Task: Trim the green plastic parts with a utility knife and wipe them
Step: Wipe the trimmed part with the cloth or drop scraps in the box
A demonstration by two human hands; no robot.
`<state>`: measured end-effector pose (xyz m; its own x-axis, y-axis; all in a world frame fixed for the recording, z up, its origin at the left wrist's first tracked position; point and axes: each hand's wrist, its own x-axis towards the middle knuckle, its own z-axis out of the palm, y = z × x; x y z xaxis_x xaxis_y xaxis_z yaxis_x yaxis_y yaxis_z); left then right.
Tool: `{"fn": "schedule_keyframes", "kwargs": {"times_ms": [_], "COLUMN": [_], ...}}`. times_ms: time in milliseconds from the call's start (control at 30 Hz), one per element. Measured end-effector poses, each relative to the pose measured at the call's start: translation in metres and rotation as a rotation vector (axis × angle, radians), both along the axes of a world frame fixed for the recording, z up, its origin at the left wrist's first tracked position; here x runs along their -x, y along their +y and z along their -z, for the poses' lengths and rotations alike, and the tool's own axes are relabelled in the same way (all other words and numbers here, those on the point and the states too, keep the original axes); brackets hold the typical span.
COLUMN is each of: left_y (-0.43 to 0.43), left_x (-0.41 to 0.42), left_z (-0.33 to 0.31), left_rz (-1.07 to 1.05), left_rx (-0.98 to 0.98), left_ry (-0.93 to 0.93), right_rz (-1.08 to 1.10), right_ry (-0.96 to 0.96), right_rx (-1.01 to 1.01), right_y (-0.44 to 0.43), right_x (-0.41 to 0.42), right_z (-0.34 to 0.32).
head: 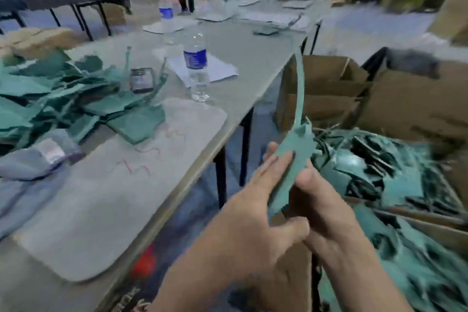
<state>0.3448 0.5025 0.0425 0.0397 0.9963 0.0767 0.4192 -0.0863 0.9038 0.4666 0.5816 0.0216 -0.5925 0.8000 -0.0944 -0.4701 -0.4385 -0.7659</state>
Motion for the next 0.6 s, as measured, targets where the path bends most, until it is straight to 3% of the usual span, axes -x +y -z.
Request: {"fn": "schedule_keyframes", "kwargs": {"times_ms": [100, 200, 300, 333, 400, 467, 500, 600], "left_y": [0.022, 0.032, 0.035, 0.035, 0.034, 0.032, 0.031, 0.030], "left_x": [-0.056, -0.105, -0.150, -0.158, -0.164, -0.162, -0.163, -0.169], "left_z": [0.038, 0.077, 0.119, 0.132, 0.150, 0.168, 0.177, 0.208], "left_rz": [0.088, 0.231, 0.441, 0.521, 0.497, 0.192, 0.039, -0.085], "left_rx": [0.120, 0.159, 0.269, 0.351, 0.515, 0.581, 0.647, 0.946], "left_ry": [0.077, 0.436, 0.746, 0.710, 0.399, 0.071, -0.006, -0.307], "right_rz": [0.122, 0.245, 0.344, 0.400, 0.520, 0.618, 0.638, 0.579], "right_ry": [0.037, 0.076, -0.145, -0.214, -0.278, -0.300, -0.316, -0.367], "right_rx": [0.243, 0.429, 0.608, 0.661, 0.739, 0.800, 0.834, 0.929], "right_y": [-0.003, -0.015, -0.032, -0.036, -0.040, -0.040, -0.040, -0.044], "right_x": [-0.058, -0.111, -0.150, -0.159, -0.175, -0.188, -0.192, -0.201], "right_z": [0.033, 0.072, 0.111, 0.124, 0.143, 0.157, 0.163, 0.176]}}
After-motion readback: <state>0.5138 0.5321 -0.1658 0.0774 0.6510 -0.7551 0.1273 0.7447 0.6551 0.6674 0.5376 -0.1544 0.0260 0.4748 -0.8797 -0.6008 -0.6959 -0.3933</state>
